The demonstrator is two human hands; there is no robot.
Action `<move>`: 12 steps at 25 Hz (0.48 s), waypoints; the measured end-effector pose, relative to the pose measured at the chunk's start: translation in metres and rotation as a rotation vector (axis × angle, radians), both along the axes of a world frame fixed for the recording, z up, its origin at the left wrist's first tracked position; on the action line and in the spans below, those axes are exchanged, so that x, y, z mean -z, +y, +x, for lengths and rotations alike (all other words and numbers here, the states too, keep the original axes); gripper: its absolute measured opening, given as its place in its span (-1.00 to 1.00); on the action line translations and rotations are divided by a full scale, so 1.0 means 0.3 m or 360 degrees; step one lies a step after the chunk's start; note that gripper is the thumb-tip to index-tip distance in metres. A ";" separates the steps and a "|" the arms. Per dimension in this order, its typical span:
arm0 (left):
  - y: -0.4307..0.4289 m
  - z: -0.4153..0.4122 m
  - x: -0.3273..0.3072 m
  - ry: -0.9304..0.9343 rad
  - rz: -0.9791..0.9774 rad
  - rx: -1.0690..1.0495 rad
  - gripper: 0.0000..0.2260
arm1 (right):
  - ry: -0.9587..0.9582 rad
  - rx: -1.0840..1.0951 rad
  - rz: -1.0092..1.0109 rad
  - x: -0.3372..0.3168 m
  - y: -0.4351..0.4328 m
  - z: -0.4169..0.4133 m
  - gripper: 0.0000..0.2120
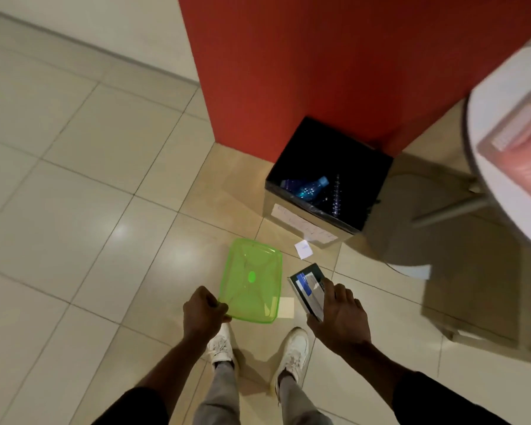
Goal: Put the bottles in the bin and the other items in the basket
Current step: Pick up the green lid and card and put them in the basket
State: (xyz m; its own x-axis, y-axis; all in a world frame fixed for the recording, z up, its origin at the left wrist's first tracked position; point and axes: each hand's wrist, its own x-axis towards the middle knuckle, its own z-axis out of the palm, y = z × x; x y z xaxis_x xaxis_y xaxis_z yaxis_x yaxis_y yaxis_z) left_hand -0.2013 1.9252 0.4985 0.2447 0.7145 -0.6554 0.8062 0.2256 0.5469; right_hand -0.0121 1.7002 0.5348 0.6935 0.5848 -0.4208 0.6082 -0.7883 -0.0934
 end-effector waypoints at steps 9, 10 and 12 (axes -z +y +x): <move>-0.068 0.002 -0.268 -0.0250 0.0096 0.0115 -0.83 | -0.0055 0.0412 0.0264 -0.308 -0.133 -0.079 -0.28; -0.088 0.014 -0.292 -0.0286 0.0071 0.0136 -0.84 | -0.0086 0.0483 0.0304 -0.320 -0.161 -0.094 -0.29; -0.113 0.047 -0.328 -0.0361 0.0043 0.0214 -0.84 | -0.0182 0.0592 0.0331 -0.361 -0.192 -0.130 -0.33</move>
State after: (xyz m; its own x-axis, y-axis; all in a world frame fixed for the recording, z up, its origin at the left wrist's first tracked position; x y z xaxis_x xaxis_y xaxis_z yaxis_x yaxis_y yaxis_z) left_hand -0.1872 1.8914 0.5969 0.4772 0.6820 -0.5542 0.6840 0.1077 0.7215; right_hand -0.0511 1.6426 0.6431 0.9081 0.3505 -0.2289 0.3020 -0.9272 -0.2216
